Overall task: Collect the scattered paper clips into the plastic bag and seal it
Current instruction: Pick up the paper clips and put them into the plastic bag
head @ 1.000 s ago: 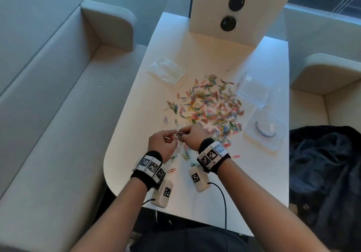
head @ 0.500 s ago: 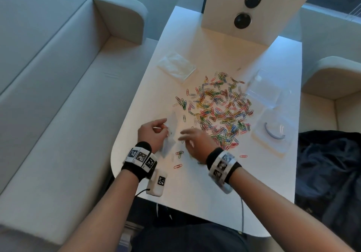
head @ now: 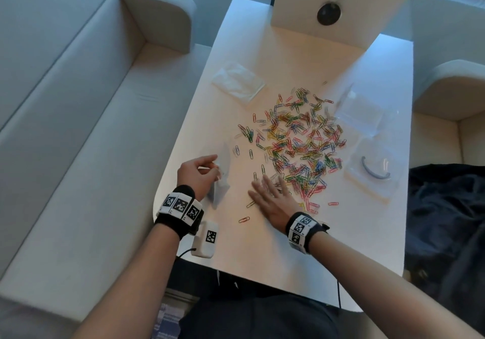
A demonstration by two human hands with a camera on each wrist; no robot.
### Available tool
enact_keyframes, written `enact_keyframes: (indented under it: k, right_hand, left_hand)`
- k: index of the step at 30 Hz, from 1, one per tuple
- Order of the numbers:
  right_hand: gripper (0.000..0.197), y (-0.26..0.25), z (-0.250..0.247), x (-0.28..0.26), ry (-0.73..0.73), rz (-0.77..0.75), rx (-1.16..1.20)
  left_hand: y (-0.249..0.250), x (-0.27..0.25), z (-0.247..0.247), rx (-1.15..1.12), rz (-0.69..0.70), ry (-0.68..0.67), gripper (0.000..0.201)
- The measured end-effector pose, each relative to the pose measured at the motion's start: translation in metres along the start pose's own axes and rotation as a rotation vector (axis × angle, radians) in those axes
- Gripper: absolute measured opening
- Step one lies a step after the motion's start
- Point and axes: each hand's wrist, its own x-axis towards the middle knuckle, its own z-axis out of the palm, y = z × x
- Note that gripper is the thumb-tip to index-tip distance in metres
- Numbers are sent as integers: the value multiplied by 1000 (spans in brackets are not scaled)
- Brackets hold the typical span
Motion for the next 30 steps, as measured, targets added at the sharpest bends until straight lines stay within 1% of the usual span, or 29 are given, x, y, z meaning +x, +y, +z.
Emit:
enact_keyframes:
  k: [2,4,6,8,9,13,16,18,21,24,26,28,29,30]
  right_hand:
    - [59,8,-3,-1,-53,69,22]
    - [62,12,-7,-3,-91,107,43]
    - [65,16,-12,-2,-63,109,62]
    - [57,20,-12,0,-3,86,48]
    - [52,22,-13,1,1,79,56]
    - [32,26,-30,5,-49,129,64]
    - [28,30,-41,9,-89,163,87]
    - [22,36,-45,13,-86,229,144]
    - [18,52,-43,12,-16,427,327]
    - [15,68,-42,10,122,601,541]
    - [13,75,-45,8,196,798,740]
    - [15,84,-47,6,278,1014,1037]
    - [15,86,-50,4,322,1078,1263]
    - [16,85,-57,2,370,1090,1543]
  left_hand:
    - [0,-1,4,6,-3,-19,35]
    - [0,-2,8,14,-8,-38,36]
    - [0,-3,11,21,-10,-51,36]
    - [1,-5,15,29,-7,-61,36]
    - [0,-6,16,32,-5,-64,36]
    - [-1,-10,22,62,-1,-80,38]
    - [-2,-13,28,73,-8,-93,38]
    - [-2,-15,32,90,0,-97,37]
    - [-2,-16,38,114,23,-104,34]
    - [1,-16,44,136,41,-114,34]
    - [5,-16,48,151,48,-121,34]
    - [8,-17,53,171,57,-129,35]
    - [9,-18,57,180,60,-136,35]
    - [10,-19,60,188,63,-143,35]
